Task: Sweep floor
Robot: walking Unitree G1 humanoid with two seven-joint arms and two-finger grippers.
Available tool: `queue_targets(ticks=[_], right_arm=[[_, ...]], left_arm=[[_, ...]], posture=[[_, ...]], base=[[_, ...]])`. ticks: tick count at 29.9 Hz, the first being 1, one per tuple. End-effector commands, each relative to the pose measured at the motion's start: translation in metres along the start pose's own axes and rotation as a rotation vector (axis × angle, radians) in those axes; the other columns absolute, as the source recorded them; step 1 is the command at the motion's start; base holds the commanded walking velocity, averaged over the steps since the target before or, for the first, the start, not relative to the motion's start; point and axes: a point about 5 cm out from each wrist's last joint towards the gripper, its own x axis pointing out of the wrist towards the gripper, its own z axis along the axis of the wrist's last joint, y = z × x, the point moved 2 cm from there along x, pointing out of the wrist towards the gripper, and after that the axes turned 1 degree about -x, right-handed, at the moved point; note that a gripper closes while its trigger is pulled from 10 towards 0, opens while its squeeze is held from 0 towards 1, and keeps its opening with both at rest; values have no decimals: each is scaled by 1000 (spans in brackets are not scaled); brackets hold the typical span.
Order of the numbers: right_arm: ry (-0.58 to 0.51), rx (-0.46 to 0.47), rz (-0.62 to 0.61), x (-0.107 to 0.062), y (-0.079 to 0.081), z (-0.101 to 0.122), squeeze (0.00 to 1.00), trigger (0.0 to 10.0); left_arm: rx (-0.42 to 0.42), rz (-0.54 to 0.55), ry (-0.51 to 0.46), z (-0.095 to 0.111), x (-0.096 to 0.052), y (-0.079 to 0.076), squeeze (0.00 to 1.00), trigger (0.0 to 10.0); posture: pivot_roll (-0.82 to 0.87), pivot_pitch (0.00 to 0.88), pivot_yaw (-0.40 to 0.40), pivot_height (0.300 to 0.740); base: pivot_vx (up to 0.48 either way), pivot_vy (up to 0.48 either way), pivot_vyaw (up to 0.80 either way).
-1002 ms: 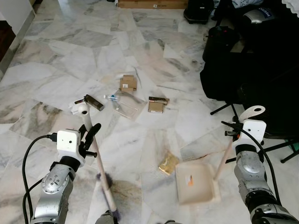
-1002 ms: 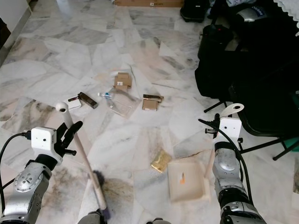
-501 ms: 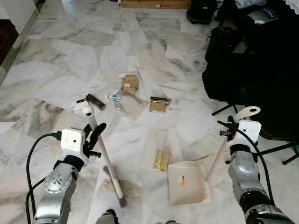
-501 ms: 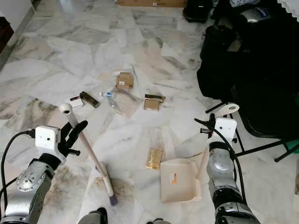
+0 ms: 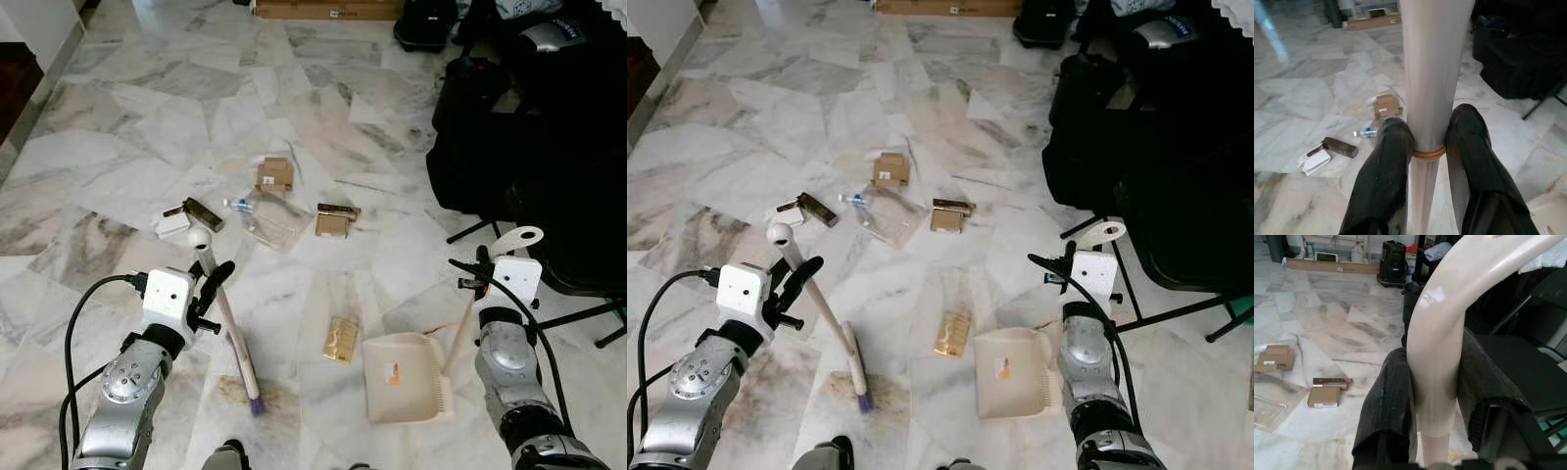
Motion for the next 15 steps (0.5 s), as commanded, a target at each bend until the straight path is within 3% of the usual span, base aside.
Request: queue_targets(ticks=[1,7,15], right_arm=[[-29,46,-7,2,2,7,0,10000],[-38,44,-5,4,5,11,0,10000],[-38,49,1,5,9,12,0,10000]], left_arm=[[-28,48,-23,2,-2,5,0,10000],[-23,142,-57,9,-1,16,0,10000],[-22,139,-71,14,3,17,0,10000]], posture=[[-51,200,-27,740],[-49,223,-31,740],[-49,237,-28,740]], base=[[0,0,0],[0,0,0],[90,0,0]])
